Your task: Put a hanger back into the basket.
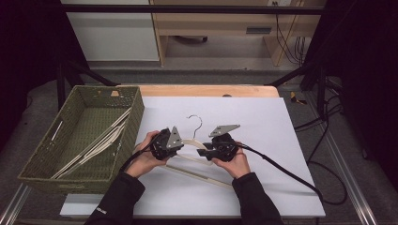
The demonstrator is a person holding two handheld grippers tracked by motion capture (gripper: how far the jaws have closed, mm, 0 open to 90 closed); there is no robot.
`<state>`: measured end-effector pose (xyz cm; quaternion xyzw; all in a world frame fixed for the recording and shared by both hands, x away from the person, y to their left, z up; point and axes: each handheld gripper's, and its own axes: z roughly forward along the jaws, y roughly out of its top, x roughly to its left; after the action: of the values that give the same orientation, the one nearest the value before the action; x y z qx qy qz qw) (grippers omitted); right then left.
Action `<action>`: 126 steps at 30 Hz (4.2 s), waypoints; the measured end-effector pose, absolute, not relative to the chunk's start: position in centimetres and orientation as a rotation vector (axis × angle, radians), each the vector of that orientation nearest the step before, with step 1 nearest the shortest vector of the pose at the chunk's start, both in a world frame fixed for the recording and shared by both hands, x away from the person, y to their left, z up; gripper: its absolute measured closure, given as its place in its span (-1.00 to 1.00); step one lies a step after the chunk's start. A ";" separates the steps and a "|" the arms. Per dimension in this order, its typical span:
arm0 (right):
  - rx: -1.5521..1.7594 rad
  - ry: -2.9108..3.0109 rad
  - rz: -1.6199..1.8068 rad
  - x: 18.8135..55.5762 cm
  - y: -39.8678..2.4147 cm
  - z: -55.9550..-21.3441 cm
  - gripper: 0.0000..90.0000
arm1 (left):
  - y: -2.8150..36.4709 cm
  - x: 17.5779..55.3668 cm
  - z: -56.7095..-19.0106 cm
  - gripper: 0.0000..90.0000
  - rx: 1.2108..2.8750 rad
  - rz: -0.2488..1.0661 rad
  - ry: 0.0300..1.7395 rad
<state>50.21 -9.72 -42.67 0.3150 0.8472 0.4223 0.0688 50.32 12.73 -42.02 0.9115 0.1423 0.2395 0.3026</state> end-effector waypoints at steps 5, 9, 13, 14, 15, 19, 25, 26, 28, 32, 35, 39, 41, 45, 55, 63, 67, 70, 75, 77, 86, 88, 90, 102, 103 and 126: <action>0.919 2.614 1.293 50.3 -9.7 -42.4 0.80 | 13.2 50.0 -41.6 0.65 2.402 0.604 0.383; 0.869 2.647 1.353 49.6 -10.1 -41.5 0.87 | 14.0 49.1 -40.4 0.24 2.295 0.558 0.426; 0.834 2.641 1.358 48.5 -10.5 -40.4 0.93 | 15.3 47.8 -38.7 -0.15 2.197 0.520 0.481; 0.827 2.636 1.356 48.3 -10.7 -40.1 0.93 | 15.7 47.5 -38.4 -0.21 2.176 0.510 0.490; 0.812 2.641 1.359 48.1 -10.9 -39.9 0.93 | 16.0 47.0 -38.1 -0.28 2.141 0.497 0.515; 0.755 2.653 1.396 47.0 -11.7 -38.6 0.93 | 17.4 45.3 -37.4 -0.40 2.066 0.455 0.543; 0.639 2.701 1.455 45.4 -12.1 -37.7 0.93 | 17.8 43.6 -37.4 -0.35 2.055 0.398 0.511; 0.627 2.707 1.457 45.2 -12.1 -37.7 0.93 | 17.6 43.6 -37.5 -0.31 2.061 0.380 0.508; 0.606 2.723 1.467 44.9 -12.0 -37.8 0.93 | 17.1 43.5 -37.9 -0.24 2.098 0.361 0.489; 0.568 2.753 1.464 44.7 -11.6 -38.1 0.93 | 16.0 43.5 -38.5 0.02 2.119 0.311 0.463; 0.545 2.775 1.452 44.6 -11.3 -38.5 0.93 | 15.3 43.6 -38.8 0.28 2.142 0.297 0.442; 0.517 2.787 1.446 44.5 -11.2 -38.8 0.93 | 14.7 43.5 -39.0 0.53 2.185 0.289 0.409; 0.511 2.787 1.441 44.5 -11.2 -38.8 0.93 | 14.6 43.4 -39.0 0.56 2.192 0.296 0.391; 0.494 2.777 1.432 44.4 -11.4 -38.6 0.90 | 14.6 43.1 -38.7 0.62 2.210 0.317 0.361; 0.506 2.598 1.409 44.3 -11.9 -38.0 0.44 | 14.3 42.1 -38.3 0.88 2.179 0.208 0.373; 0.536 2.535 1.423 44.3 -12.5 -37.7 0.04 | 14.3 41.6 -38.1 0.92 2.156 0.243 0.436; 0.580 2.443 1.477 44.2 -13.7 -36.8 -0.22 | 14.9 41.7 -37.8 0.92 2.124 0.289 0.501; 0.632 2.383 1.486 44.3 -14.6 -36.6 -0.39 | 15.5 41.7 -37.4 0.92 2.096 0.318 0.537; 0.736 2.322 1.492 44.7 -16.1 -36.7 -0.61 | 16.3 41.3 -36.5 0.92 2.038 0.388 0.600; 0.767 2.298 1.475 44.9 -16.6 -36.8 -0.70 | 16.6 41.3 -36.1 0.92 2.017 0.386 0.615; 0.919 2.219 1.422 45.3 -19.3 -37.4 -0.80 | 17.9 40.8 -34.0 0.92 1.958 0.427 0.617; 0.939 2.207 1.420 45.2 -19.9 -37.5 -0.83 | 18.3 40.9 -33.4 0.92 1.950 0.427 0.617; 0.956 2.190 1.421 45.0 -20.5 -37.7 -0.84 | 18.6 41.0 -32.8 0.92 1.943 0.437 0.623; 1.071 2.112 1.384 44.4 -23.6 -39.2 -0.87 | 22.9 42.8 -28.3 0.91 1.885 0.478 0.644; 1.079 2.108 1.384 44.3 -23.8 -39.2 -0.87 | 23.4 43.0 -28.0 0.92 1.879 0.475 0.647; 1.092 2.085 1.382 44.3 -24.2 -39.3 -0.89 | 35.7 47.5 -26.9 0.91 1.886 0.643 0.817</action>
<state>44.34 -24.17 -39.29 0.3917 0.7477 0.4956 0.2048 47.51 35.75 -26.92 0.7710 0.3340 0.2627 0.4743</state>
